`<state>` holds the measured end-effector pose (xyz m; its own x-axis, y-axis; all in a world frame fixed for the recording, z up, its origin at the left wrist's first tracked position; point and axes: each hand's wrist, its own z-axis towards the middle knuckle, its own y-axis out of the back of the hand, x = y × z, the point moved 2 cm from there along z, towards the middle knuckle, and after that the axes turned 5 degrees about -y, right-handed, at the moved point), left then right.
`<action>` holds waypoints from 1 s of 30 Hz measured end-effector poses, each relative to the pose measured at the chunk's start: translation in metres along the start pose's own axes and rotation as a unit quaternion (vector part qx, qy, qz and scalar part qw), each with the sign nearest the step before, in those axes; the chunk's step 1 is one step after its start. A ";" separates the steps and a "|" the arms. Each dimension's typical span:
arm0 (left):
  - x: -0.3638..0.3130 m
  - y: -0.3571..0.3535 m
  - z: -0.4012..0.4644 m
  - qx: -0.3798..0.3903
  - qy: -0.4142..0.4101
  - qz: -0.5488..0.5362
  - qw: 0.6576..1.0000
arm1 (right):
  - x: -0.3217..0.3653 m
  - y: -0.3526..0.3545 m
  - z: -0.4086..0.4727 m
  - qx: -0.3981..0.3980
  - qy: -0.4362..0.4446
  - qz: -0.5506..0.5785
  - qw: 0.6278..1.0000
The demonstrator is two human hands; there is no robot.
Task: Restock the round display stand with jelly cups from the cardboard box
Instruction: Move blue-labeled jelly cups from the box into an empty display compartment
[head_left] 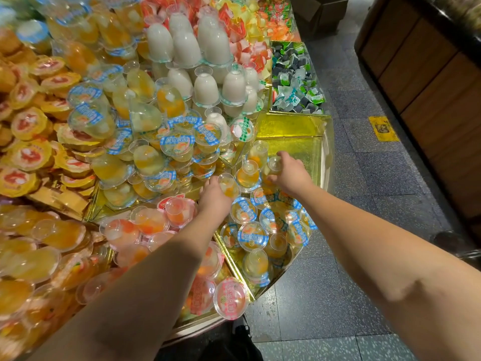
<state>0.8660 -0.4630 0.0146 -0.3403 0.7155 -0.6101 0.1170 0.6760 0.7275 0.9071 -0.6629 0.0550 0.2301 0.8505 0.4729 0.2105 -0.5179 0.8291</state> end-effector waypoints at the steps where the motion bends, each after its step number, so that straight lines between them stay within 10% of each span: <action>1: 0.000 0.000 0.000 -0.001 -0.001 0.000 1.000 | 0.000 0.000 0.000 0.000 0.001 0.000 1.000; 18: -0.013 0.020 -0.014 0.037 0.047 0.060 0.996 | -0.016 0.017 -0.018 -0.012 -0.007 -0.024 1.000; 30: -0.026 0.079 -0.139 -0.149 -0.093 -0.032 0.984 | -0.032 0.034 -0.128 -0.046 0.103 -0.034 0.993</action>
<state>0.7548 -0.4528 0.1315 -0.1584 0.7113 -0.6848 -0.1883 0.6591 0.7281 0.7852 -0.6963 0.1061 0.0161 0.8889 0.4578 0.1300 -0.4559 0.8805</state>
